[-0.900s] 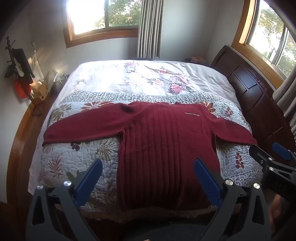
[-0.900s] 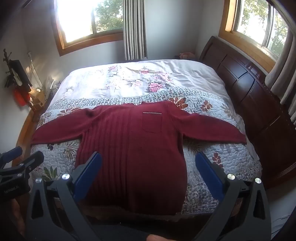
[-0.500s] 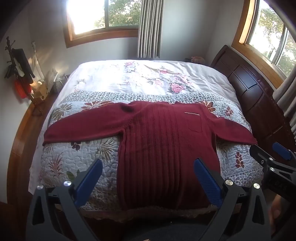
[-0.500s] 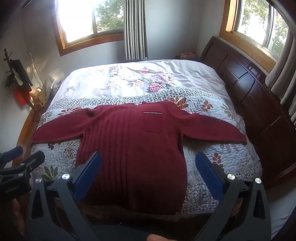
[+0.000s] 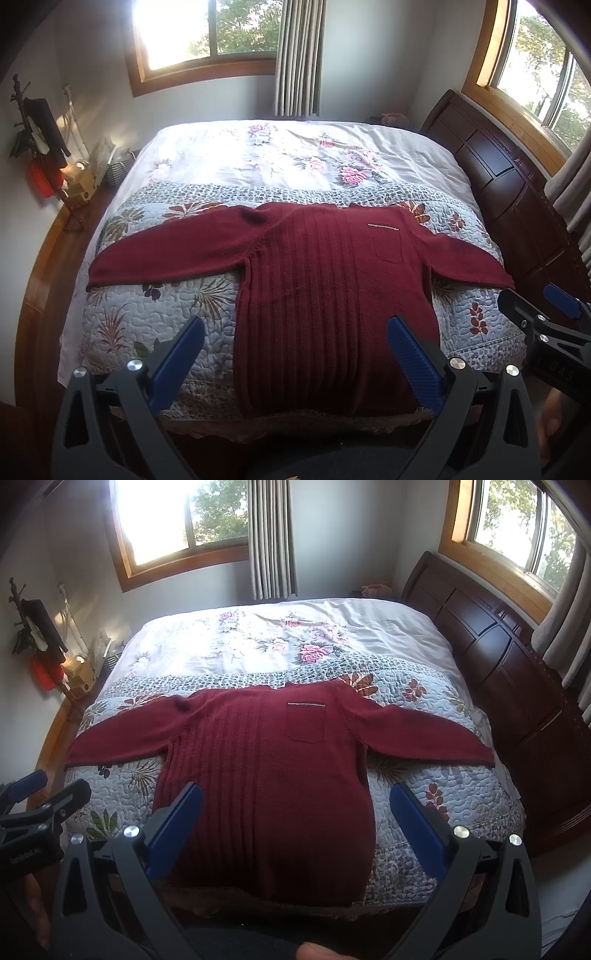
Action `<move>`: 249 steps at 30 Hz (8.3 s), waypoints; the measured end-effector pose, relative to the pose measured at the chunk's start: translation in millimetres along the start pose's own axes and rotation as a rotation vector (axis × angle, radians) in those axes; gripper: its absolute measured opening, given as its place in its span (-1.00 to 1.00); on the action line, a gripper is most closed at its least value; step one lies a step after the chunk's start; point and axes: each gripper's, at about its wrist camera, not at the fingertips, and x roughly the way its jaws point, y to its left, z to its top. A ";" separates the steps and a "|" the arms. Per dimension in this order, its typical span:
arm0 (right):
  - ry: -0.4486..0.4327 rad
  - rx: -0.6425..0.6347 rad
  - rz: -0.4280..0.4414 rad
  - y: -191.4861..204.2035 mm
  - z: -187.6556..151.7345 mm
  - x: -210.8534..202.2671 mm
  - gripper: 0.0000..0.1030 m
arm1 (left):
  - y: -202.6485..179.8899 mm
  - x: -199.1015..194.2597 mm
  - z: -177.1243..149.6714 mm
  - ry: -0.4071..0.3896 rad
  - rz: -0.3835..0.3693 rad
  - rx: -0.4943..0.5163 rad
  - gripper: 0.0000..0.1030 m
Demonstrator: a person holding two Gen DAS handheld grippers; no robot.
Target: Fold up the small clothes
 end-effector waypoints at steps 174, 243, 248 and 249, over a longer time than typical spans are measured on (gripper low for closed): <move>0.155 0.151 0.392 -70.5 18.1 290.9 -0.06 | -13.9 383.5 106.2 0.489 -0.831 -0.612 0.93; 0.256 0.389 0.425 -103.6 -63.7 239.6 0.01 | 134.5 374.2 126.7 0.201 -0.558 -0.510 0.24; 0.230 0.344 0.445 -93.2 -54.4 230.8 0.01 | 132.0 410.3 99.6 0.278 -0.538 -0.569 0.23; 0.225 0.343 0.446 -93.3 -53.2 228.8 0.02 | 138.6 408.8 96.6 0.273 -0.548 -0.589 0.23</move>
